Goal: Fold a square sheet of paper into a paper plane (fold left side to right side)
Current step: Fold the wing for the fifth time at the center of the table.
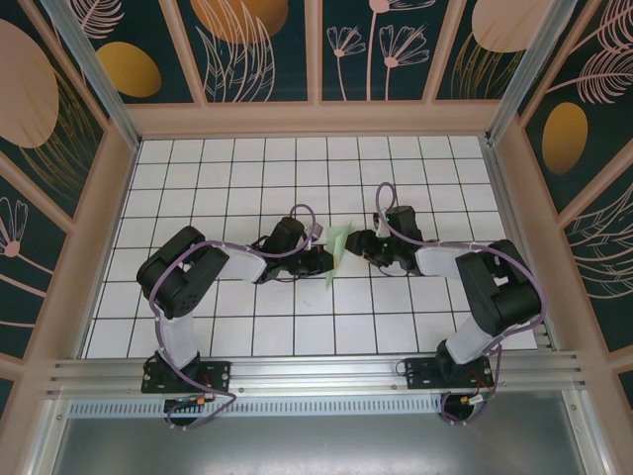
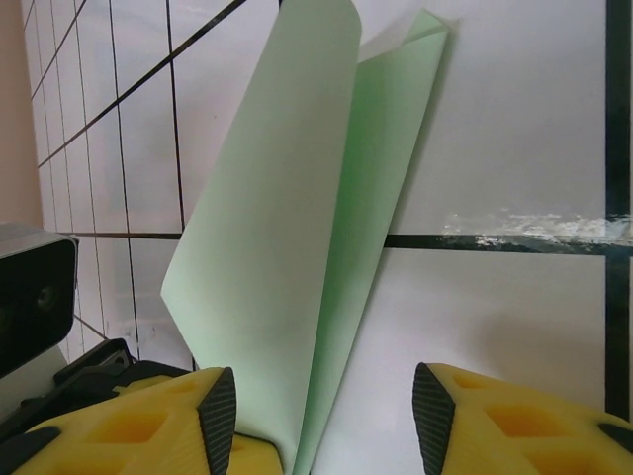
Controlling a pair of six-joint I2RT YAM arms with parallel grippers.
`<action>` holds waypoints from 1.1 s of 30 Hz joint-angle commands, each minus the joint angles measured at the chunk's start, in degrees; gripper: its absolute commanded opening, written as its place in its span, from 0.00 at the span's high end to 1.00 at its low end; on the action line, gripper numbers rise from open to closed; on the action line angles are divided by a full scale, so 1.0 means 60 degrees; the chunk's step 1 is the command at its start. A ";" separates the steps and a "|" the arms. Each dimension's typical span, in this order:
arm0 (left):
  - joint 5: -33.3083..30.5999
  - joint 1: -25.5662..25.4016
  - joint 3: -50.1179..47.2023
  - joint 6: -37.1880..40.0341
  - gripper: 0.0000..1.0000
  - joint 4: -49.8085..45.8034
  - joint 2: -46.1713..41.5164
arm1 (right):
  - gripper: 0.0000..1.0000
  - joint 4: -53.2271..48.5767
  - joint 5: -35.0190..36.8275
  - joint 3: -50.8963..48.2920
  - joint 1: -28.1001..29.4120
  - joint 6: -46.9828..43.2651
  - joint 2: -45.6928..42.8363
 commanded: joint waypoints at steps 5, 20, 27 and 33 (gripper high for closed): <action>0.0332 0.0070 0.0282 -0.0471 1.00 0.0649 -0.0083 | 0.49 0.0396 0.0126 0.0241 -0.0082 0.0125 0.0177; 0.0589 0.0395 0.0544 -0.0966 1.00 0.1114 0.0577 | 0.44 0.1190 -0.0532 -0.0011 -0.0486 0.0425 0.0221; 0.0676 0.0410 0.0499 -0.1091 1.00 0.1385 0.0793 | 0.43 0.1153 -0.0508 0.0201 -0.0423 0.0515 0.0637; 0.0698 0.0409 0.0519 -0.1092 1.00 0.1407 0.0867 | 0.43 0.1238 -0.0589 0.0347 -0.0355 0.0580 0.0974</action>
